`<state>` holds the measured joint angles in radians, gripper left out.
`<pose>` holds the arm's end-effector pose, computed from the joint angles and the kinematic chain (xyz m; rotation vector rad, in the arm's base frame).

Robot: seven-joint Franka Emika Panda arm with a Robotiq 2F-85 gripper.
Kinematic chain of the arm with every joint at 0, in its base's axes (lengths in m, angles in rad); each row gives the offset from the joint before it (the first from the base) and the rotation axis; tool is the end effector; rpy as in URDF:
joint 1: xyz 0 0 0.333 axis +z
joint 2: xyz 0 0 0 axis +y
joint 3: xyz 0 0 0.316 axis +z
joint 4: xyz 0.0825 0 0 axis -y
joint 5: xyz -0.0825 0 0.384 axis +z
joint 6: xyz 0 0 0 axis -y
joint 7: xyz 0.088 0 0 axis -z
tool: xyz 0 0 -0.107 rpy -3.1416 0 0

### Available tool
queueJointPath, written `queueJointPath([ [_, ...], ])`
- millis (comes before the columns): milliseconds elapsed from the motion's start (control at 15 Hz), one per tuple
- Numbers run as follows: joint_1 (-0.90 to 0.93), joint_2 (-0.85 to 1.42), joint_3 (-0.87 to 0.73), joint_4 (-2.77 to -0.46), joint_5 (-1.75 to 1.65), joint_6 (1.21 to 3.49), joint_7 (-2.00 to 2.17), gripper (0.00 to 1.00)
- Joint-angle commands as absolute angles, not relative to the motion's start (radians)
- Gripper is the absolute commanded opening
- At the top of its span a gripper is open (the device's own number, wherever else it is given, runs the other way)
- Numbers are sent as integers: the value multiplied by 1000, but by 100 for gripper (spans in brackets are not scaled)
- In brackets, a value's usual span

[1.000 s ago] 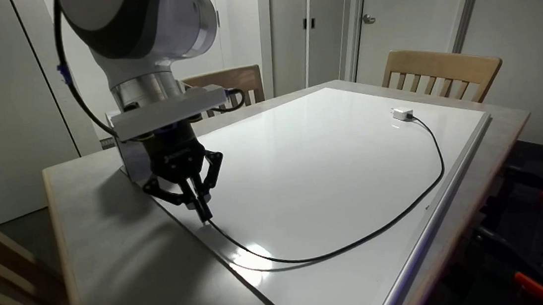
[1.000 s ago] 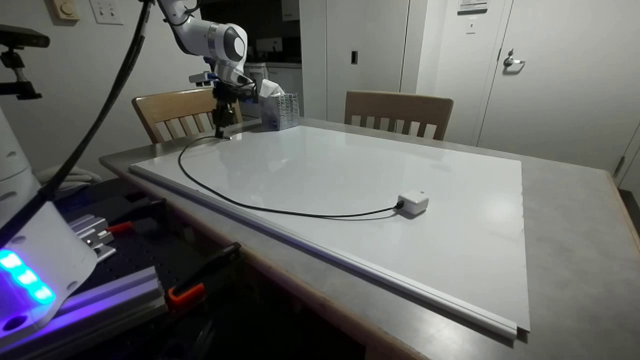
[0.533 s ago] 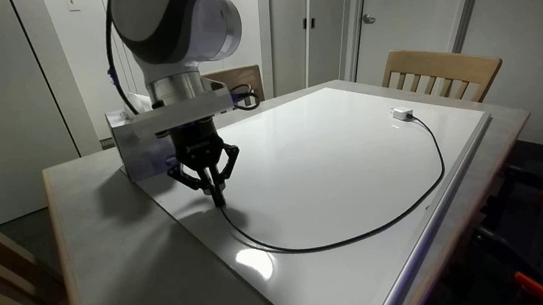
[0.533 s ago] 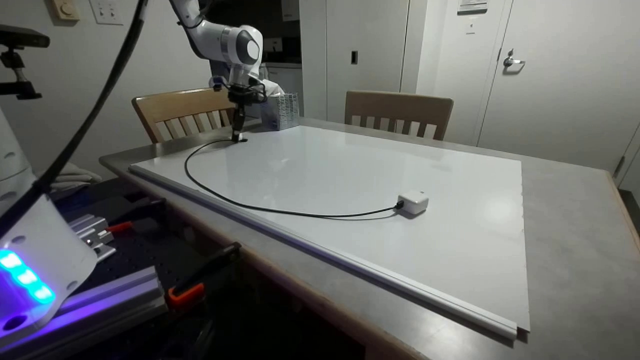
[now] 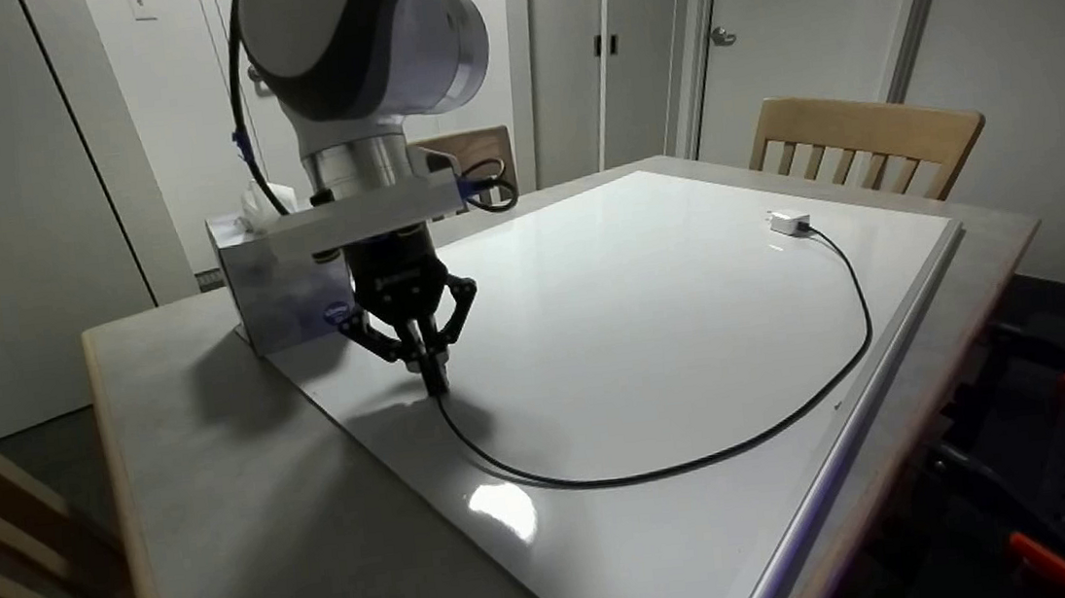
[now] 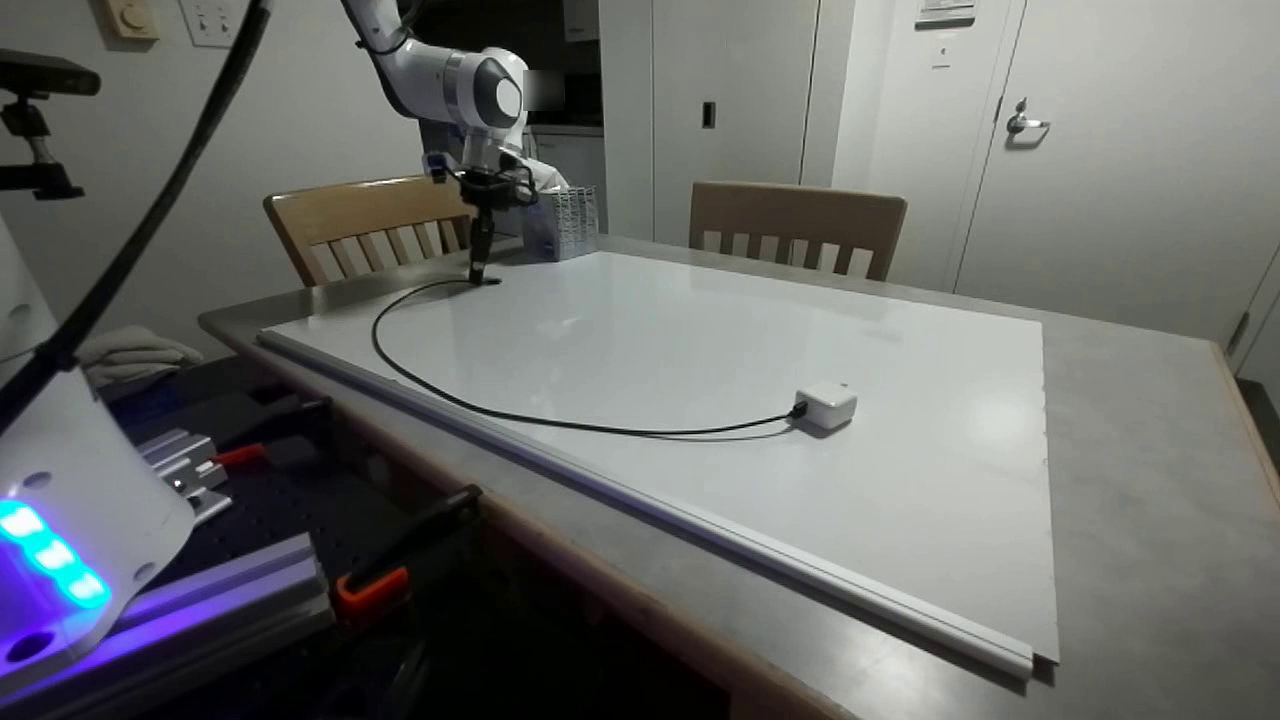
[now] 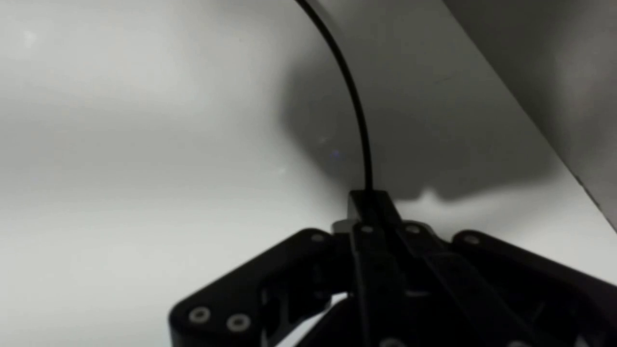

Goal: Wind the charging cable

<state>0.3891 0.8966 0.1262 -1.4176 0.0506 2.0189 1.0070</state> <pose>0.6066 0.3311 0.1426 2.8975 -0.8223 -0.4719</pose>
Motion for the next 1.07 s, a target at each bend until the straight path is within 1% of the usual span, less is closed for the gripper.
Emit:
queueJointPath([
  [0, 397, 910, 115, -1400, 65, 2013, 996, 1],
  [467, 383, 848, 79, -1478, 60, 2011, 1054, 1],
  [533, 413, 844, 82, -1444, 65, 1978, 1111, 1],
  [733, 414, 814, 77, -1471, 68, 1986, 1202, 1],
  [867, 410, 773, 70, -1524, 71, 2016, 1280, 1],
  [1000, 392, 706, 60, -1633, 81, 2080, 1361, 1],
])
